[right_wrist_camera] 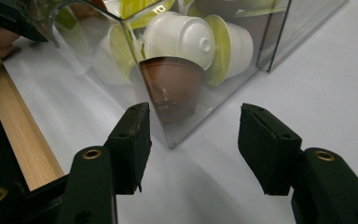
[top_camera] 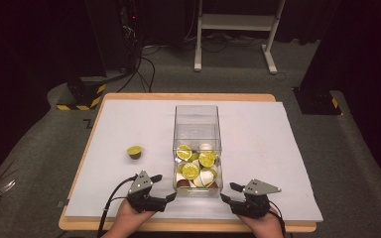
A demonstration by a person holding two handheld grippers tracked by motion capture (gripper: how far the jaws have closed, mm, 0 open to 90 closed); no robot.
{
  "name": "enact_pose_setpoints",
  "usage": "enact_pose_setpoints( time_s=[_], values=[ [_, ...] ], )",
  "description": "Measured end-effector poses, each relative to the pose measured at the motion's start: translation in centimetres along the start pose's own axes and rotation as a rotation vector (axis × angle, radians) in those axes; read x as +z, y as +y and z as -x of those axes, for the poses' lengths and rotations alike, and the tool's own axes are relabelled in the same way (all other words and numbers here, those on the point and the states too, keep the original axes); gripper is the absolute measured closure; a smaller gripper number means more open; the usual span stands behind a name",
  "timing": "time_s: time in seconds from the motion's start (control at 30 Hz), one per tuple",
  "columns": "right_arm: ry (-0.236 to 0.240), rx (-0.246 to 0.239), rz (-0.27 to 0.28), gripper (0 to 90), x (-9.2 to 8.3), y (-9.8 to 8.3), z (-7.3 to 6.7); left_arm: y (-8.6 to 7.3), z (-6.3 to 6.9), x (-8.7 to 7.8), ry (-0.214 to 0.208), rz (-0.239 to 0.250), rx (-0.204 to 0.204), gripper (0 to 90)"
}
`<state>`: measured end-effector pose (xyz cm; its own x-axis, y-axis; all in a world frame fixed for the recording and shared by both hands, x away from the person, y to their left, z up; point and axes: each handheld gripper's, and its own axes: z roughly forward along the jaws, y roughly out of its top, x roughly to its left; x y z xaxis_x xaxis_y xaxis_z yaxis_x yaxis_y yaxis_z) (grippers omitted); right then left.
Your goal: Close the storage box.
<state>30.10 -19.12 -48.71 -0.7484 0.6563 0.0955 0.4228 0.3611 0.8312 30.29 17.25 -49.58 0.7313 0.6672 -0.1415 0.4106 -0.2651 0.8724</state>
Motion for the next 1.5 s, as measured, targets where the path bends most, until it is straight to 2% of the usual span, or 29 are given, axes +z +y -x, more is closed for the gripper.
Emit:
enact_pose_setpoints(
  time_s=[0.47,0.63,0.77,1.23,1.5],
  values=[
    [0.003,-0.024,0.029,41.7,0.4,0.5,-0.4,-0.1,0.0,0.2,0.004,-0.005,0.003,14.8],
    [-0.004,-0.029,0.038,41.1,0.5,0.7,-0.6,-0.1,0.1,0.4,0.02,-0.002,0.004,14.8],
    [-0.009,-0.024,0.045,40.9,0.5,0.7,-0.5,0.0,-0.1,0.4,0.021,-0.002,-0.006,14.8],
    [-0.031,-0.012,0.059,40.1,0.8,1.0,-0.4,0.4,-0.4,0.9,0.067,0.006,0.005,15.2],
    [-0.054,0.003,0.071,39.2,1.0,1.3,-0.2,0.9,-0.6,1.2,0.078,0.014,0.016,15.1]
  ],
)
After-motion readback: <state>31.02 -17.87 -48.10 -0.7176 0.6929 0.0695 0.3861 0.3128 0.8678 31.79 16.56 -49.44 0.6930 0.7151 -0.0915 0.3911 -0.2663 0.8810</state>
